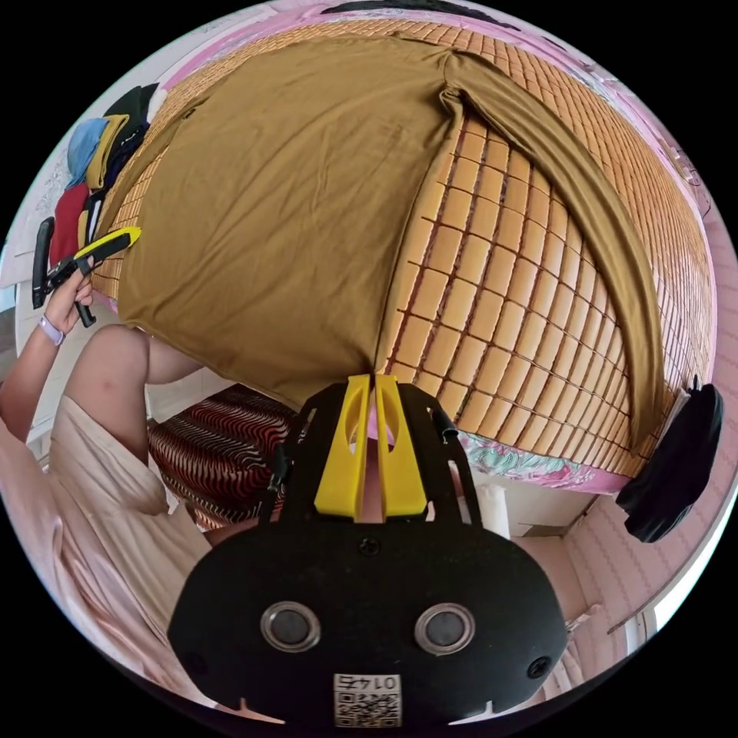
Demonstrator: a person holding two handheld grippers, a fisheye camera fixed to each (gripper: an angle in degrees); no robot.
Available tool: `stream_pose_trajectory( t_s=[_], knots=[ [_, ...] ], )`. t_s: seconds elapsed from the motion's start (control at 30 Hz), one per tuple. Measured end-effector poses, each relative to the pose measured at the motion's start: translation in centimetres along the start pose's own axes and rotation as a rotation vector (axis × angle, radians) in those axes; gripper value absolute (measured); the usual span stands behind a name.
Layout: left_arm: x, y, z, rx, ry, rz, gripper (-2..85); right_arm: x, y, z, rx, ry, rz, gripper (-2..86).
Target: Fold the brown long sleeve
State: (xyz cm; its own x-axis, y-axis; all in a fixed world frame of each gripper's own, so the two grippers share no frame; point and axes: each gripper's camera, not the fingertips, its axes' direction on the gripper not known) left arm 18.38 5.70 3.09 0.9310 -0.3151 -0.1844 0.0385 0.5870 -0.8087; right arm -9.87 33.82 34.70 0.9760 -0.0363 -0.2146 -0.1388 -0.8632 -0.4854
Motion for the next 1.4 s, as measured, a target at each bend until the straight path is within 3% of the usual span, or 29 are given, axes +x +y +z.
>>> stream_pose_trajectory(
  t_s=[0.23, 0.57, 0.73, 0.87, 1.0, 1.3, 1.4],
  knots=[
    [-0.3, 0.7, 0.1, 0.055, 0.024, 0.022, -1.0, -1.4, 2.7, 2.1, 0.062, 0.061, -0.007, 0.3],
    [-1.2, 6.9, -3.0, 0.325, 0.219, -0.019, -0.7, 0.4, 11.4, 1.9, 0.318, -0.088, 0.16, 3.0],
    [-0.4, 9.5, -3.1, 0.262, 0.131, -0.01, -0.2, -0.7, 12.2, 4.6, 0.233, -0.041, 0.161, 8.9],
    [0.5, 10.3, -0.9, 0.139, 0.007, 0.019, -0.2, -2.0, 10.6, 6.4, 0.125, -0.006, 0.128, 4.4],
    [-0.4, 11.2, -0.8, 0.155, 0.057, -0.004, -0.8, -2.7, 10.9, 5.0, 0.152, -0.006, 0.113, 1.3],
    [-2.1, 13.8, -1.1, 0.141, 0.116, -0.014, -0.8, -4.0, 9.5, 4.3, 0.011, 0.093, 0.087, 1.8],
    [-3.7, 15.1, -3.6, 0.258, 0.153, -0.048, 0.3, -4.0, 9.1, 3.1, -0.02, 0.128, 0.09, 4.0]
  ],
)
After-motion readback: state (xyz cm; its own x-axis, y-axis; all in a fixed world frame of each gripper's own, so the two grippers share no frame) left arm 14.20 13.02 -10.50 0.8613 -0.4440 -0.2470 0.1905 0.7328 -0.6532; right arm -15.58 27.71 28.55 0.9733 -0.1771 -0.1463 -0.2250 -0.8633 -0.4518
